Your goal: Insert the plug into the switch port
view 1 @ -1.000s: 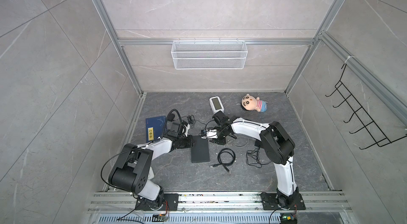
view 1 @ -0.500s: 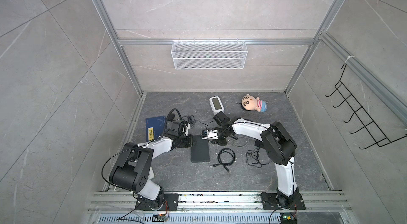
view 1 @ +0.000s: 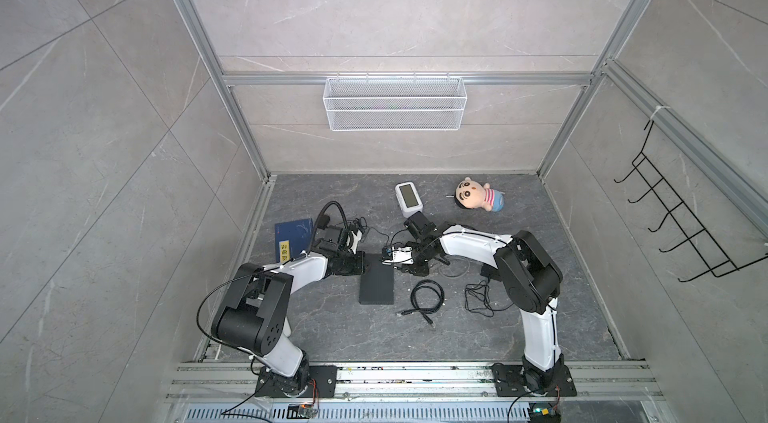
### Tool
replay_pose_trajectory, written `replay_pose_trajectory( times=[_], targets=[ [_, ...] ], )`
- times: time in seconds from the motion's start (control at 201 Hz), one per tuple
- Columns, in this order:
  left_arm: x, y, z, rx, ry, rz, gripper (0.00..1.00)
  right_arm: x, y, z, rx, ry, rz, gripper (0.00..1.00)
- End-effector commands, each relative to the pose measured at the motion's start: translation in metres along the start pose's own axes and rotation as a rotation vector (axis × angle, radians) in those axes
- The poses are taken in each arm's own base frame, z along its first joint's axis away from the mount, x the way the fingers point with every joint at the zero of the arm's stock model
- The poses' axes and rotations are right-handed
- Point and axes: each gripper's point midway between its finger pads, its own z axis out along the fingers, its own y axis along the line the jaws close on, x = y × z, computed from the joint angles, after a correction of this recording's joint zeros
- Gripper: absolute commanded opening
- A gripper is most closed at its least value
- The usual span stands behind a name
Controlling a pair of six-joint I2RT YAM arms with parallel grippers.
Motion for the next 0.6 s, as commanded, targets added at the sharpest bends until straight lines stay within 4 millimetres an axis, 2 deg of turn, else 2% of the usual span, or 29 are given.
replay_pose_trajectory(
  times=[0.0,0.274,0.408,0.592],
  targets=[
    [-0.017,-0.028,-0.001,0.112,-0.029,0.082,0.34,-0.037,-0.016,-0.012,0.071,-0.107,-0.062,0.04],
    [-0.012,-0.029,0.001,0.129,-0.023,0.065,0.32,-0.047,-0.025,-0.014,0.079,-0.124,-0.018,0.04],
    [-0.011,-0.028,-0.002,0.123,-0.021,0.064,0.33,-0.035,-0.030,-0.011,0.070,-0.031,-0.014,0.03],
    [-0.011,-0.026,-0.003,0.108,-0.031,0.059,0.32,-0.017,-0.022,-0.011,0.059,0.049,-0.030,0.02]
  ],
)
